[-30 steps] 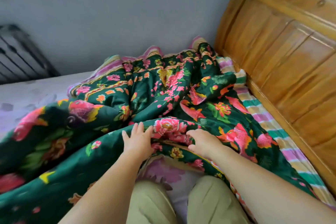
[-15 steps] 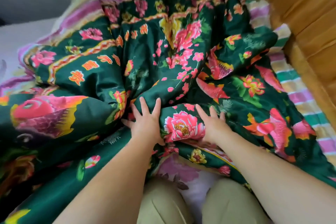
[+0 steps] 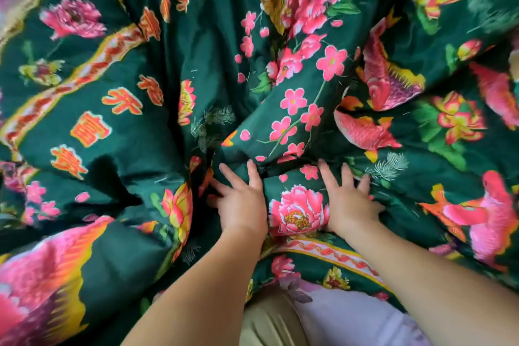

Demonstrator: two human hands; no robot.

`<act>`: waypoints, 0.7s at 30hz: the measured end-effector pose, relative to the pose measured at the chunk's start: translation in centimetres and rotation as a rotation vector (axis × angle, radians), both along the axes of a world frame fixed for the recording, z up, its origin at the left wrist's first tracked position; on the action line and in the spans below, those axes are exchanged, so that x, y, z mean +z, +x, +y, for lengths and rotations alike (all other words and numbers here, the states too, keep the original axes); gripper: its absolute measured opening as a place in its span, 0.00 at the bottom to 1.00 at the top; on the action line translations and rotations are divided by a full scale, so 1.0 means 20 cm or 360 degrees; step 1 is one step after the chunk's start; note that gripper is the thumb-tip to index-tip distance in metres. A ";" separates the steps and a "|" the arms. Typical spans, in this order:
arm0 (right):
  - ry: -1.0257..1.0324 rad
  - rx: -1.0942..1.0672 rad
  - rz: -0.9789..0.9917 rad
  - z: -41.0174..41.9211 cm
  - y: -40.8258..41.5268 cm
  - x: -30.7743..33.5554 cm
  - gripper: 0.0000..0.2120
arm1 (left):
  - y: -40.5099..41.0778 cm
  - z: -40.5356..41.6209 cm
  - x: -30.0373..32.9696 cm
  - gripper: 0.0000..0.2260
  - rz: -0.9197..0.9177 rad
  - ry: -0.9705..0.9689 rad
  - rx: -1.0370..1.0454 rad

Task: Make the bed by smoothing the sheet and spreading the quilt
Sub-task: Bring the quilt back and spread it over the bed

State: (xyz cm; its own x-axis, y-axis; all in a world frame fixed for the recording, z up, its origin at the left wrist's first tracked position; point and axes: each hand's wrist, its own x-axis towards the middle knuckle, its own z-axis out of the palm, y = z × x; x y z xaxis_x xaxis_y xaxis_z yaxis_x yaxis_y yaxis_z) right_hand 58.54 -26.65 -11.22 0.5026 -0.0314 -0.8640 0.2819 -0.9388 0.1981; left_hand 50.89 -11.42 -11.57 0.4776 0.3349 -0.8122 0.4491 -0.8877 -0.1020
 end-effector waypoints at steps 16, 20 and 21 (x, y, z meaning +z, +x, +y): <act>0.0256 0.0052 -0.0090 -0.03 0.04 -0.11 0.50 | 0.04 -0.09 -0.09 0.28 -0.0177 0.0370 0.0165; 0.0273 0.0051 -0.0121 -0.03 0.04 -0.13 0.50 | 0.04 -0.10 -0.10 0.29 -0.0189 0.0399 0.0161; 0.0279 0.0049 -0.0128 -0.03 0.03 -0.13 0.50 | 0.04 -0.10 -0.09 0.30 -0.0192 0.0403 0.0160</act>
